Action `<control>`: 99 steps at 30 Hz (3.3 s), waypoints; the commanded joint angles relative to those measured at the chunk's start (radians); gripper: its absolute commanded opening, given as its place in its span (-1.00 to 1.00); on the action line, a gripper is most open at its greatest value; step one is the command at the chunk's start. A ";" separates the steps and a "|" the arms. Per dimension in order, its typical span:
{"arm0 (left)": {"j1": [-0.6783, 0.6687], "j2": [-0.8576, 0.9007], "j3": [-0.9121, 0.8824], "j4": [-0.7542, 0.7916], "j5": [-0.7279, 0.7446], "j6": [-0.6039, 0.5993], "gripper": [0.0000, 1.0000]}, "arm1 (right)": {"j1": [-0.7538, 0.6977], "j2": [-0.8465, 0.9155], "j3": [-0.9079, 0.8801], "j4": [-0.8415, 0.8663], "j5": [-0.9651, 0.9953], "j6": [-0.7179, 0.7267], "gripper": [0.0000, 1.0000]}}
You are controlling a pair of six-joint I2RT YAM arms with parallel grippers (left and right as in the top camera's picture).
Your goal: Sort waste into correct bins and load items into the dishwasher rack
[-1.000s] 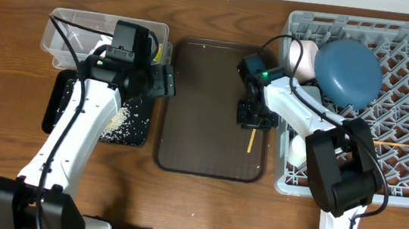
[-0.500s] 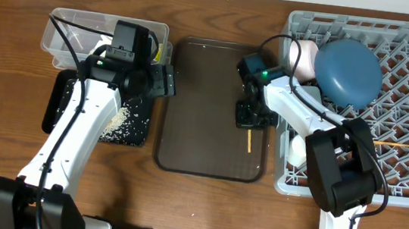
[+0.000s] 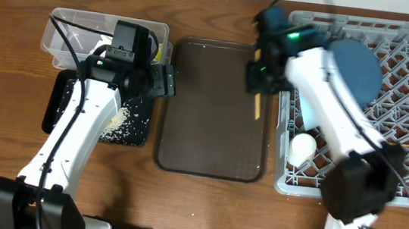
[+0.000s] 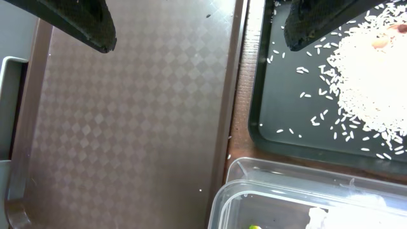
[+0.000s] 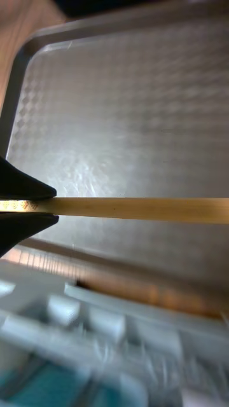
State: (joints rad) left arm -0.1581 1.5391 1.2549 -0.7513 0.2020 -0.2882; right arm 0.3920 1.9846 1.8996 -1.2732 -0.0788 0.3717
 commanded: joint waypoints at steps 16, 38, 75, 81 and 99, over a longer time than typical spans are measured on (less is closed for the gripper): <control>0.003 -0.017 -0.003 0.000 -0.013 0.006 0.75 | -0.537 -0.137 -0.076 -0.206 0.208 0.716 -0.97; 0.003 -0.017 -0.003 0.000 -0.013 0.006 0.75 | -0.576 -0.137 -0.354 -0.109 0.180 1.085 -0.47; 0.003 -0.017 -0.003 0.000 -0.012 0.006 0.75 | -0.148 -0.592 -0.350 0.050 0.104 -0.126 0.99; 0.003 -0.017 -0.003 0.000 -0.013 0.006 0.75 | -0.137 -0.592 -0.351 0.031 0.105 -0.150 0.99; 0.003 -0.017 -0.003 0.000 -0.013 0.006 0.75 | -0.306 -0.847 -0.613 0.496 0.081 -0.326 0.99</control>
State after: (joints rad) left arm -0.1581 1.5391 1.2549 -0.7509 0.2024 -0.2878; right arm 0.1253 1.2243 1.3792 -0.8307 0.0566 0.0967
